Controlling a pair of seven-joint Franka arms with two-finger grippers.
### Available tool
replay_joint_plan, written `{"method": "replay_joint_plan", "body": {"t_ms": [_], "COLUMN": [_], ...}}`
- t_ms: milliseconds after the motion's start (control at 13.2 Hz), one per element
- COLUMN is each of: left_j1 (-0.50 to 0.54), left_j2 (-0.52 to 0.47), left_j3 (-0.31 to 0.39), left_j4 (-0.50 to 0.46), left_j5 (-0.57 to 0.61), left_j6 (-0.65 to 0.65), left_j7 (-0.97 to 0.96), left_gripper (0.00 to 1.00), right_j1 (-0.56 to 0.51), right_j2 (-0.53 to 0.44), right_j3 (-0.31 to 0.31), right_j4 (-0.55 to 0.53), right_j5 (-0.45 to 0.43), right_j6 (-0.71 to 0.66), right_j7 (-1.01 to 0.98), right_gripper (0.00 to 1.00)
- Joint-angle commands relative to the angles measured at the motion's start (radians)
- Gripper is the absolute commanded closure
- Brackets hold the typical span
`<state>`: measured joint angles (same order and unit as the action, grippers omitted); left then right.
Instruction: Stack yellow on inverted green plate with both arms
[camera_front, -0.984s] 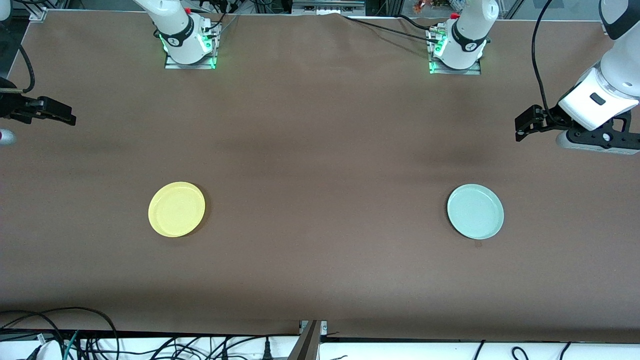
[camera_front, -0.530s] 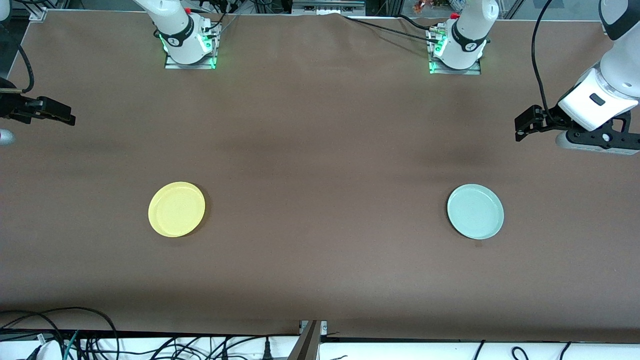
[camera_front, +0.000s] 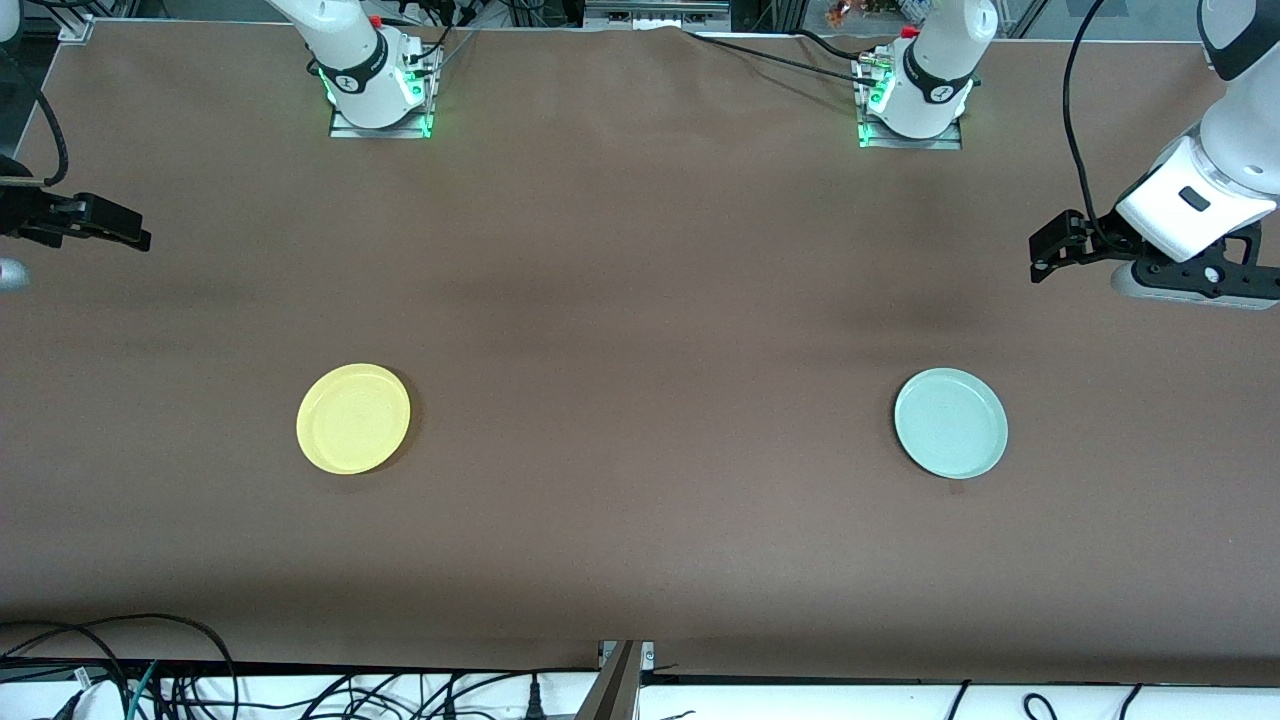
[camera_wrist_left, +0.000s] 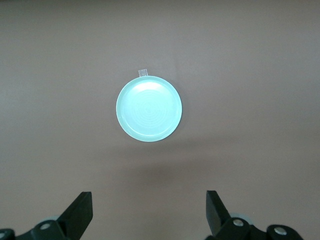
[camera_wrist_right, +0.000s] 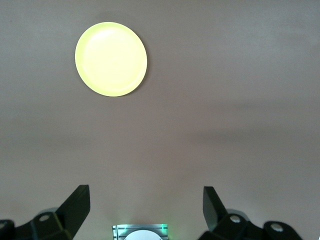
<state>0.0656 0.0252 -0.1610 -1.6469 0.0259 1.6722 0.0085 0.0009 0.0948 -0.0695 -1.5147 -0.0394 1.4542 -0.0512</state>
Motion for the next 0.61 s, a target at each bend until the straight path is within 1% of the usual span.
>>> {"method": "replay_joint_plan", "body": {"t_ms": [0, 530], "left_j1": [0.0, 0.002], "left_j2": [0.012, 0.013], "left_j3": [-0.005, -0.003], "left_j4": [0.027, 0.027], "left_j5": [-0.009, -0.009], "left_j6": [-0.014, -0.012], "left_j7": [-0.005, -0.005], "left_gripper": [0.0, 0.0], "right_j1": [-0.006, -0.006], "right_j2": [0.011, 0.011], "right_j3": [0.002, 0.0], "right_j4": [0.027, 0.027], "right_j5": [0.012, 0.012], "right_j6": [-0.006, -0.006], "right_j7": [-0.002, -0.002], "right_gripper": [0.0, 0.0]}}
